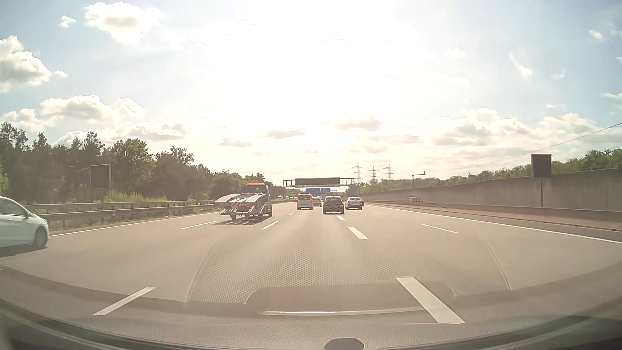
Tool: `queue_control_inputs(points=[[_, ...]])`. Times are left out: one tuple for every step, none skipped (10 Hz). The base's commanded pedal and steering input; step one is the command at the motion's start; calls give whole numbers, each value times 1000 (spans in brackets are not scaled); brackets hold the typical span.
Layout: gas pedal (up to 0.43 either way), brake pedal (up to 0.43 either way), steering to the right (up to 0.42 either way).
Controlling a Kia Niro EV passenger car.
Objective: Follow the waypoints while adhering to traffic rules and regulations
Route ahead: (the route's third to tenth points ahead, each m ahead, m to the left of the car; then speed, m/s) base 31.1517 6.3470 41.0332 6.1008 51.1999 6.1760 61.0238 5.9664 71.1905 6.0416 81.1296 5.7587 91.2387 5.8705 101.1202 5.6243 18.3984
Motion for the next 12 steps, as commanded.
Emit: queue_control_inputs(points=[[79, 0, -8], [79, 0, -9], [79, 0, -10], [79, 0, -9], [79, 0, -9], [79, 0, -4], [79, 0, -2], [79, 0, -1], [79, 0, 0], [79, 0, 0], [79, 0, 0], [79, 0, 0]])
